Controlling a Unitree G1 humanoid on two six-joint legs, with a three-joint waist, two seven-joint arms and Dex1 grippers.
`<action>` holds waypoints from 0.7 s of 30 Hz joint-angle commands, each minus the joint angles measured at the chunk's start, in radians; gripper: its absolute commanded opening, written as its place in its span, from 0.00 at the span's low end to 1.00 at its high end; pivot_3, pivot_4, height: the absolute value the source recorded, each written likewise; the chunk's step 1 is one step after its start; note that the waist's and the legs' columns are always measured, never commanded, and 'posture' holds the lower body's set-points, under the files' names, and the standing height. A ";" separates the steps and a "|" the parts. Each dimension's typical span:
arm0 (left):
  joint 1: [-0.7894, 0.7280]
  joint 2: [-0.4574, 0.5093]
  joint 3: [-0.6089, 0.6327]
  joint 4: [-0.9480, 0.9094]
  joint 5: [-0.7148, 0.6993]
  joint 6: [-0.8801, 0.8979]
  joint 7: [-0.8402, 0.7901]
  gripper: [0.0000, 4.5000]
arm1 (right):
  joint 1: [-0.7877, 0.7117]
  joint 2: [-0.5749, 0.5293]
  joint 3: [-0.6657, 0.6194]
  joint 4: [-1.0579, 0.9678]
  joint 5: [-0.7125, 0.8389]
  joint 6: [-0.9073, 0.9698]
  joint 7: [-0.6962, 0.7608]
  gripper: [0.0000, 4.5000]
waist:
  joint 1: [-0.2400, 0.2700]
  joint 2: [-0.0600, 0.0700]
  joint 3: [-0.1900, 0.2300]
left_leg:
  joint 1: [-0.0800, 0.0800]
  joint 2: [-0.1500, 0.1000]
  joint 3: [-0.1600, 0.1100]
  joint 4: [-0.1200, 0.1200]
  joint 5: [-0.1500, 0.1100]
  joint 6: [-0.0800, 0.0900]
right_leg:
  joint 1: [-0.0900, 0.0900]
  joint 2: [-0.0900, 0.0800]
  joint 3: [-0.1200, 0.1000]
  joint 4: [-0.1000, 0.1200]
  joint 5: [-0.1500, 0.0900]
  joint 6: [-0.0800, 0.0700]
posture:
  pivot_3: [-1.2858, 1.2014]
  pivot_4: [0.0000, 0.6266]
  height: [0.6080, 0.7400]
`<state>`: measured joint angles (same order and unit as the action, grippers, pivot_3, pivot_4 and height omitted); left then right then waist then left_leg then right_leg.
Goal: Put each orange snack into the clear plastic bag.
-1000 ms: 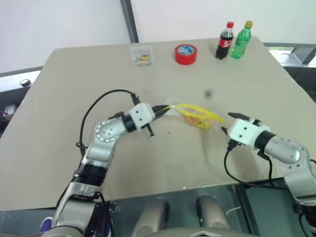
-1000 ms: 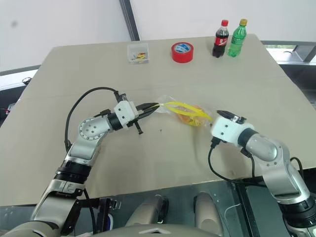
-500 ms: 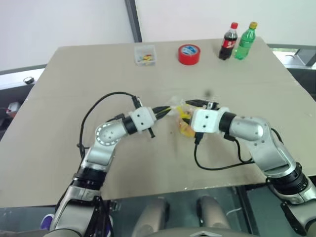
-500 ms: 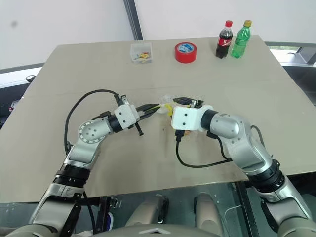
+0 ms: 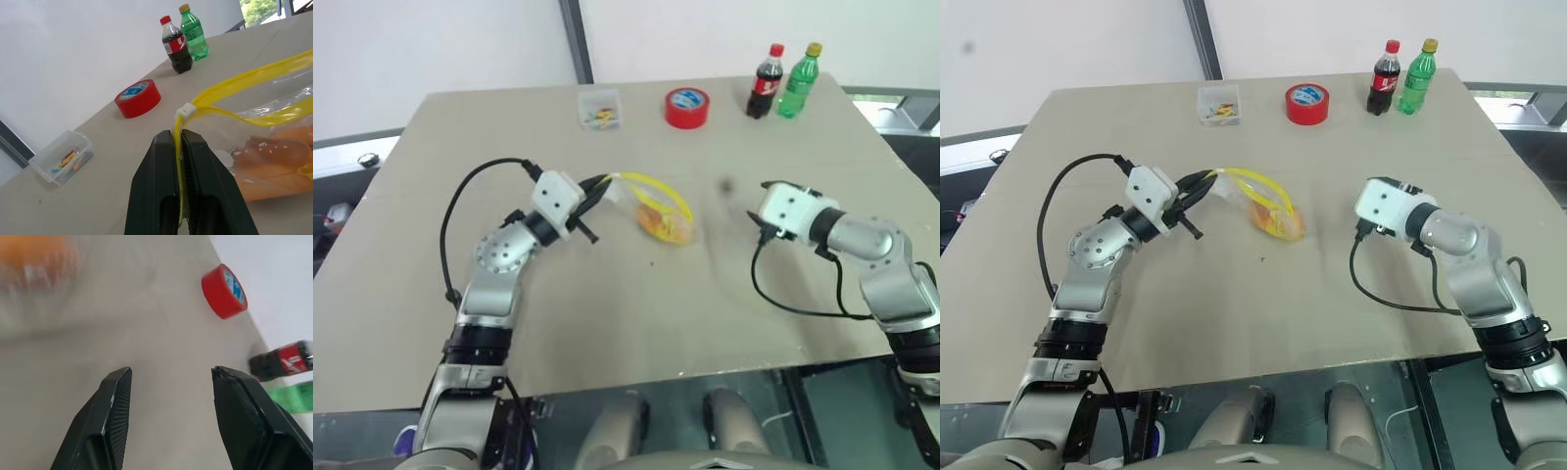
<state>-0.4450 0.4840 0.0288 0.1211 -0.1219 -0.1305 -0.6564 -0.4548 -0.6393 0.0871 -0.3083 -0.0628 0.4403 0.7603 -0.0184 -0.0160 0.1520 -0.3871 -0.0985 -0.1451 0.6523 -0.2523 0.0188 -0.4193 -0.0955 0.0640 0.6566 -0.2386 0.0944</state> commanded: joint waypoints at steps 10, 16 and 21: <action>-0.008 0.000 -0.005 -0.063 0.009 -0.001 0.012 0.00 | -0.071 0.127 0.001 -0.376 0.347 0.706 -0.099 0.58 | 0.006 0.000 0.000 | 0.000 0.000 -0.001 0.000 -0.001 0.002 | 0.000 -0.001 -0.001 0.000 0.000 0.000 | 0.52 0.24 1.00; -0.004 -0.005 -0.011 -0.076 0.013 0.001 0.012 0.00 | -0.109 0.187 -0.011 -0.324 0.368 0.767 -0.187 0.58 | 0.006 0.000 0.000 | 0.000 -0.001 -0.001 0.000 -0.001 0.001 | 0.000 -0.001 -0.002 0.000 0.000 0.000 | 0.52 0.24 1.00; 0.002 -0.006 -0.011 -0.090 0.014 0.007 0.016 0.00 | -0.137 0.234 -0.014 -0.286 0.400 0.779 -0.223 0.47 | 0.004 0.000 0.000 | 0.000 -0.001 -0.001 0.000 -0.001 0.001 | 0.000 -0.001 -0.002 0.000 0.000 0.000 | 0.52 0.24 1.00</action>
<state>-0.4380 0.4760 0.0154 0.0857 -0.1071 -0.1156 -0.6506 -0.5687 -0.4128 0.0963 -0.5802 0.3223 1.2188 0.5526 -0.0145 -0.0160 0.1519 -0.3873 -0.0991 -0.1461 0.6521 -0.2531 0.0201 -0.4194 -0.0964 0.0624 0.6564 -0.2386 0.0943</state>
